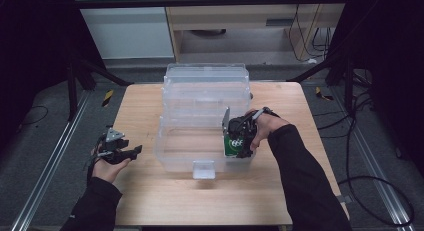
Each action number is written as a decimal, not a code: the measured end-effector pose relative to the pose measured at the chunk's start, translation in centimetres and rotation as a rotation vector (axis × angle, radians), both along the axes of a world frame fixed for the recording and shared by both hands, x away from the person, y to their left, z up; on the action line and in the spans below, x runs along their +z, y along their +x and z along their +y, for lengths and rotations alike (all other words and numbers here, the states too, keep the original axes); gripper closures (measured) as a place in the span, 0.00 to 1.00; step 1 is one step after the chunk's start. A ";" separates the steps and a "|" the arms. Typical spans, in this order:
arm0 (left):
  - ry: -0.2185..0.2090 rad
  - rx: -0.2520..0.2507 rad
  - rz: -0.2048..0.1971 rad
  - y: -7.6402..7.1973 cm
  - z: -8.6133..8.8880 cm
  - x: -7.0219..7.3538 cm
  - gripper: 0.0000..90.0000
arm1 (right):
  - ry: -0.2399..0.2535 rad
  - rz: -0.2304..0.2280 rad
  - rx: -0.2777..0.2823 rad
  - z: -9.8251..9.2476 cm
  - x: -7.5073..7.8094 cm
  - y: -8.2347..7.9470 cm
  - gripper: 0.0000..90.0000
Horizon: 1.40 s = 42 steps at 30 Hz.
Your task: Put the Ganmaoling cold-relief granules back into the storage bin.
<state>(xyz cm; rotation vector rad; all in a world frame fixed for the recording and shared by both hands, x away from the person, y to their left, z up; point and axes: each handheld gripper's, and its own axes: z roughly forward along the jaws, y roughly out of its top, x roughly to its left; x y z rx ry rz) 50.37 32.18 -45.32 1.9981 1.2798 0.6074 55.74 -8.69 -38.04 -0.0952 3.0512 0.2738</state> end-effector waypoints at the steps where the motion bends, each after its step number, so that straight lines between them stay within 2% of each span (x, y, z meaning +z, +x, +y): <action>1: 0.000 0.000 -0.002 0.0 0.0 0.0 0.43 | 0.000 0.000 -0.002 0.0 -0.1 0.0 0.20; 14: -0.002 0.002 -0.001 0.0 0.0 0.0 0.43 | 0.001 -0.001 -0.018 0.0 -0.2 0.0 0.19; 21: 0.001 -0.001 -0.001 0.0 0.0 0.0 0.43 | 0.000 -0.002 -0.066 -0.1 -0.1 0.0 0.18; 27: 0.001 -0.001 -0.001 0.0 0.0 0.0 0.43 | -0.007 0.001 -0.085 -0.1 0.2 0.0 0.18; 29: 0.001 -0.001 -0.001 0.0 0.0 0.0 0.43 | 0.005 0.000 -0.090 -0.2 0.4 0.1 0.17; 32: 0.003 -0.002 0.001 0.0 0.0 0.0 0.43 | 0.055 -0.012 -0.111 -0.5 1.2 0.2 0.18; 36: 0.003 -0.001 0.001 0.0 0.0 0.0 0.43 | 0.074 -0.028 -0.144 -0.7 2.1 -0.2 0.18; 38: 0.003 -0.002 -0.002 0.0 0.0 0.1 0.43 | 0.092 -0.048 -0.143 -0.8 2.3 -0.3 0.20; 42: 0.002 -0.001 -0.004 0.0 -0.1 0.1 0.43 | 0.100 -0.073 -0.172 -1.0 2.8 -0.5 0.20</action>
